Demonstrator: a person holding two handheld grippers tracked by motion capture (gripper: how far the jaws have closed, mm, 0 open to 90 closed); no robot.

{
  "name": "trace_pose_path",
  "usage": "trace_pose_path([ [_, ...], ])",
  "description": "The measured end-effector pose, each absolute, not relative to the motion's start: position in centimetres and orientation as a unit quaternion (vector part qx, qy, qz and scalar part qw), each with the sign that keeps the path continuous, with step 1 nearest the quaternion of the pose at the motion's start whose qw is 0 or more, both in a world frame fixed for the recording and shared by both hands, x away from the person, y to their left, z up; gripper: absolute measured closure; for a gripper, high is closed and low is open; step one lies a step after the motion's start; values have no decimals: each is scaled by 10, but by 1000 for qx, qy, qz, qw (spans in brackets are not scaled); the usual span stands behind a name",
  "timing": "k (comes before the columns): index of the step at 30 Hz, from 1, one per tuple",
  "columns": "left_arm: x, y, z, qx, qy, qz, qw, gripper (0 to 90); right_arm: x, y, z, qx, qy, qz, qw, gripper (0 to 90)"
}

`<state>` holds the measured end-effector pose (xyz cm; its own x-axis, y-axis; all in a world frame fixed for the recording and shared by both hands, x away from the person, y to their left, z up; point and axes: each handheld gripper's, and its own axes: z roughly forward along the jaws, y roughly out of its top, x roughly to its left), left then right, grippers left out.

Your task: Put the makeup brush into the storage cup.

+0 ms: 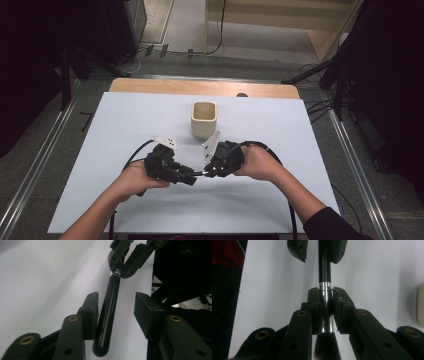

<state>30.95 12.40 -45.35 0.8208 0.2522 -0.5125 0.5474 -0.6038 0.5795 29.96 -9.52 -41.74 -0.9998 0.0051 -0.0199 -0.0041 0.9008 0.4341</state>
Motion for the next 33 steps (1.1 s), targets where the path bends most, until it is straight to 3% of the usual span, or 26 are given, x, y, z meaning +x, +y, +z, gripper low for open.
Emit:
trace_pose_path([
  [17,310,122,-459,880,212,-213,368,752,298,-96,-416,-29,972,234,2,774],
  [30,311,124,-460,869,198,-244,382,801,298,-98,-416,-33,970,240,-10,761],
  [33,310,125,-459,865,199,-245,391,801,297,-99,-414,-23,970,242,-10,696],
])
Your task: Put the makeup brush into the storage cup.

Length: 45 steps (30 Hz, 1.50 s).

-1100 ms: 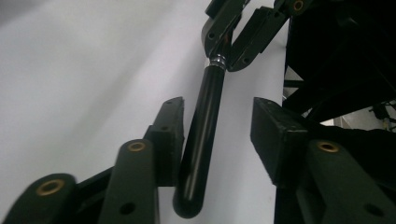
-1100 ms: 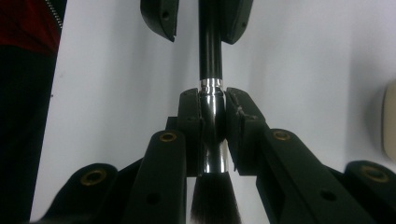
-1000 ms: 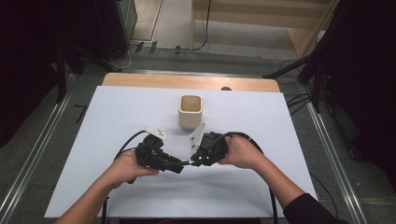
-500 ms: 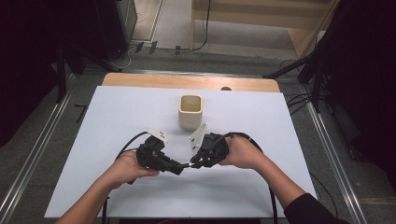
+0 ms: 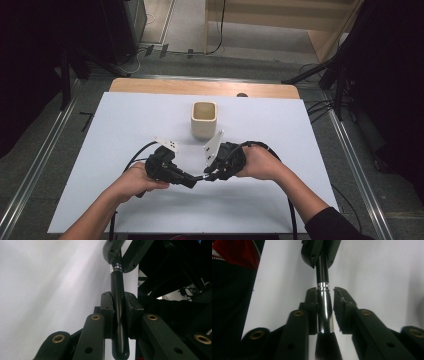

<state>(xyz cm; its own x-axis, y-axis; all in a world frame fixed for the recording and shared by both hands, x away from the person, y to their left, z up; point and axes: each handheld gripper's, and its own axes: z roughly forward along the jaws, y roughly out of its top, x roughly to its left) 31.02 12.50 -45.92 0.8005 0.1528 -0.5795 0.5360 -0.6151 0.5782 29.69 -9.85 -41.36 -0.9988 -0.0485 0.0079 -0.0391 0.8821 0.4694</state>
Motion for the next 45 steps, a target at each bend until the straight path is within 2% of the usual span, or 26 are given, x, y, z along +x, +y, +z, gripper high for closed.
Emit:
trace_pose_path([
  [4,312,127,-459,861,212,-240,395,800,297,-101,-411,-7,-966,-259,-7,488],
  [7,314,130,-460,857,228,-238,397,801,299,-107,-409,-39,-959,-281,-9,395],
  [9,314,131,-462,855,237,-232,398,800,300,-111,-407,-55,-957,-285,-11,378],
  [13,317,135,-463,851,253,-223,403,800,300,-119,-403,-84,-948,-304,-26,276],
  [16,318,137,-462,847,269,-212,406,800,299,-125,-401,-103,-943,-313,-36,239],
  [29,320,149,-459,821,313,-178,444,800,281,-155,-400,-178,-922,-333,-83,214],
  [37,317,152,-456,808,320,-169,464,800,270,-164,-409,-217,-907,-354,-69,163],
  [45,315,153,-454,796,329,-158,483,800,265,-170,-417,-285,-886,-360,-63,153],
])
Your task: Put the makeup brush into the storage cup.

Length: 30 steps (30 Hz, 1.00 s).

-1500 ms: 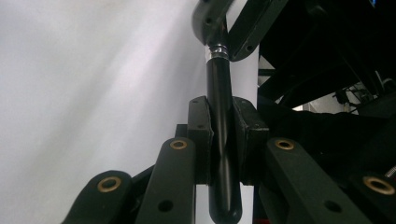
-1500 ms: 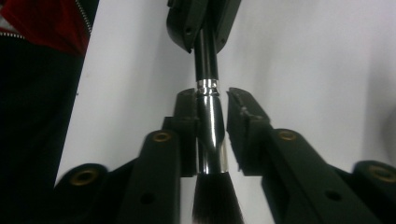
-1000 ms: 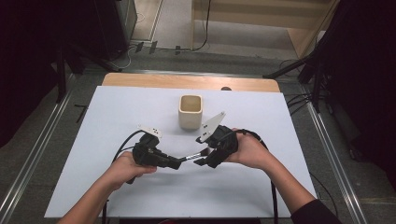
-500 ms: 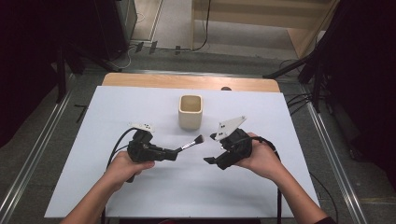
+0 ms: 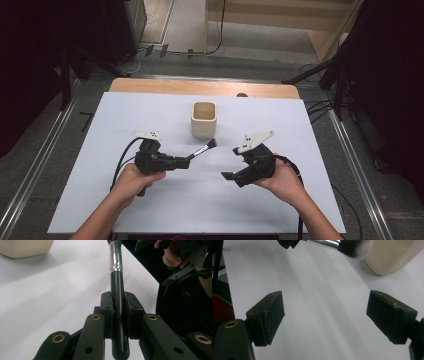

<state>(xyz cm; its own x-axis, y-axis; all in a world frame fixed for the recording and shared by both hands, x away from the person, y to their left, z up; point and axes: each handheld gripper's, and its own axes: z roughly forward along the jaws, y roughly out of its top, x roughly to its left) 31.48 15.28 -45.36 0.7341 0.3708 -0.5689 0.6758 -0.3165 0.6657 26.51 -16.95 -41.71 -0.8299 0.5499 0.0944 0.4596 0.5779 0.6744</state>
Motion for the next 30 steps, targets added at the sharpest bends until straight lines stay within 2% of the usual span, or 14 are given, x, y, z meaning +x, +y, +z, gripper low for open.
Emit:
trace_pose_path([
  [9,311,156,-453,774,342,-147,513,799,256,-179,-426,315,861,391,79,153],
  [22,302,154,-458,748,358,-111,547,800,245,-183,-435,377,822,420,72,153],
  [26,300,155,-461,726,356,-129,575,799,241,-184,-433,389,808,437,75,153],
  [30,297,154,-464,721,357,-123,581,799,234,-185,-436,400,791,455,84,153],
])
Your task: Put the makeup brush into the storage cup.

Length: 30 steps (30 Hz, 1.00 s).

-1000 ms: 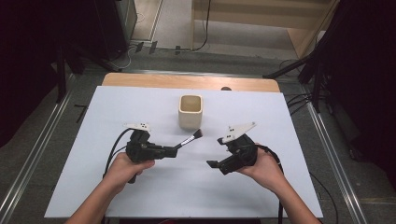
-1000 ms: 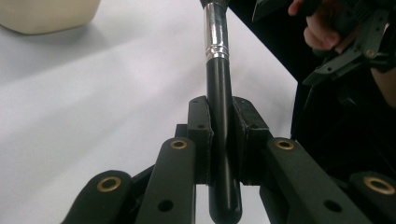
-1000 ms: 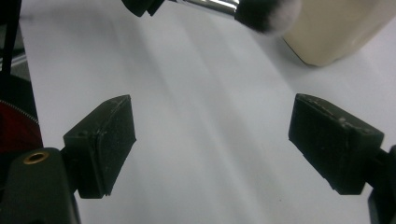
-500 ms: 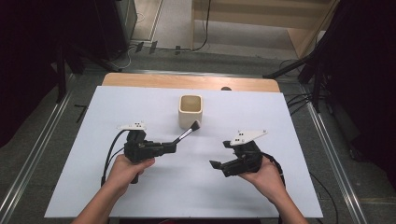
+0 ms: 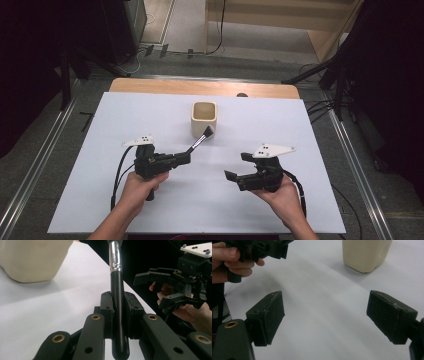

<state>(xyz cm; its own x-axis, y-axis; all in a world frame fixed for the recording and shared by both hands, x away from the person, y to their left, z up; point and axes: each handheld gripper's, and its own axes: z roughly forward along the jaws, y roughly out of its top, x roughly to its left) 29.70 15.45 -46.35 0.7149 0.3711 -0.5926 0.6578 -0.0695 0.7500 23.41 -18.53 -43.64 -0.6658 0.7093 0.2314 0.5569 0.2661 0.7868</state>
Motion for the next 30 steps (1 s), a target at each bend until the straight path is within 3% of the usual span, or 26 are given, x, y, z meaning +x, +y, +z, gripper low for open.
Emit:
trace_pose_path([
  [15,285,144,-478,688,369,-107,616,800,232,-177,-436,448,747,486,77,153],
  [20,282,141,-483,671,375,-123,628,800,231,-176,-435,459,735,493,73,154],
  [30,276,135,-485,676,366,-111,631,800,227,-167,-432,485,714,499,76,159],
])
